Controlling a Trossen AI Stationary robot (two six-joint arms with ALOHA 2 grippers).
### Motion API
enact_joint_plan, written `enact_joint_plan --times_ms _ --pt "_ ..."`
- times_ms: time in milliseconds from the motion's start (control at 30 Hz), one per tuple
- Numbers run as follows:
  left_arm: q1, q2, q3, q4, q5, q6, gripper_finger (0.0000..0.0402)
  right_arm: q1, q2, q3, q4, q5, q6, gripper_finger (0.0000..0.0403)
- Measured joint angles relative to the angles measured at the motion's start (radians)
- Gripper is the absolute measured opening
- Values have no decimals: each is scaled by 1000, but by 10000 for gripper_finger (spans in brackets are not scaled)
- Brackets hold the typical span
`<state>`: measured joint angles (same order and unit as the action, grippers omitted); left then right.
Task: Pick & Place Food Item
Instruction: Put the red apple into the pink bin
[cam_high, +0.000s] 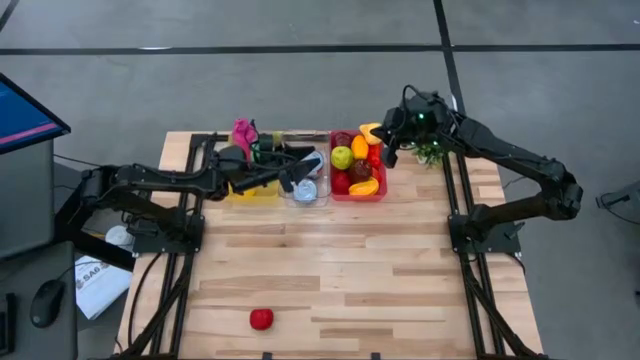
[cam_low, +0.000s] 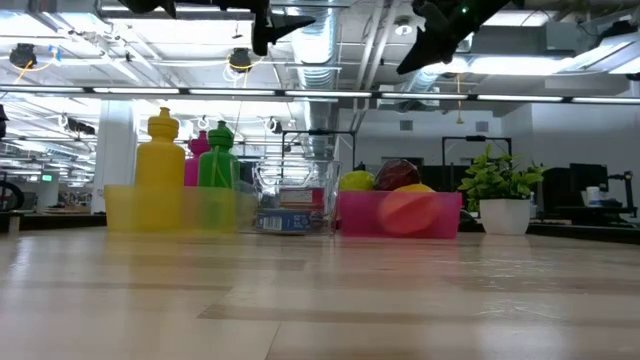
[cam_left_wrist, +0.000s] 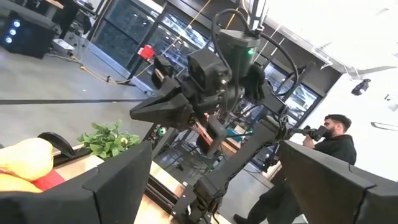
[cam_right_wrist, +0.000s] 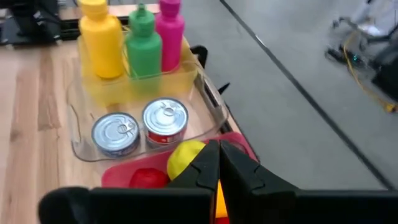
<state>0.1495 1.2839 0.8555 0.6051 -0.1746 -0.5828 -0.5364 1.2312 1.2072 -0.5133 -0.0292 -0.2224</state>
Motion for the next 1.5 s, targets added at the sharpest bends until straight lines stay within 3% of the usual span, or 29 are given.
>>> enact_joint_plan --times_ms 167,433,800,1100,1400,1500 --pt "-61 0 0 0 -63 -1 331 -1 1 0 4 -10 -24 8" --pt "-175 0 0 0 -62 0 325 1 1 0 22 -28 6 8" --pt "-307 0 0 -6 232 0 325 6 1 1 39 -26 282 8" --pt "-314 0 0 1 243 0 333 83 1 1 39 -26 286 8" --pt "-318 0 0 3 243 5 392 214 1 1 35 -26 287 8" --pt "-318 0 0 8 243 29 395 248 1 1 34 -26 300 8"
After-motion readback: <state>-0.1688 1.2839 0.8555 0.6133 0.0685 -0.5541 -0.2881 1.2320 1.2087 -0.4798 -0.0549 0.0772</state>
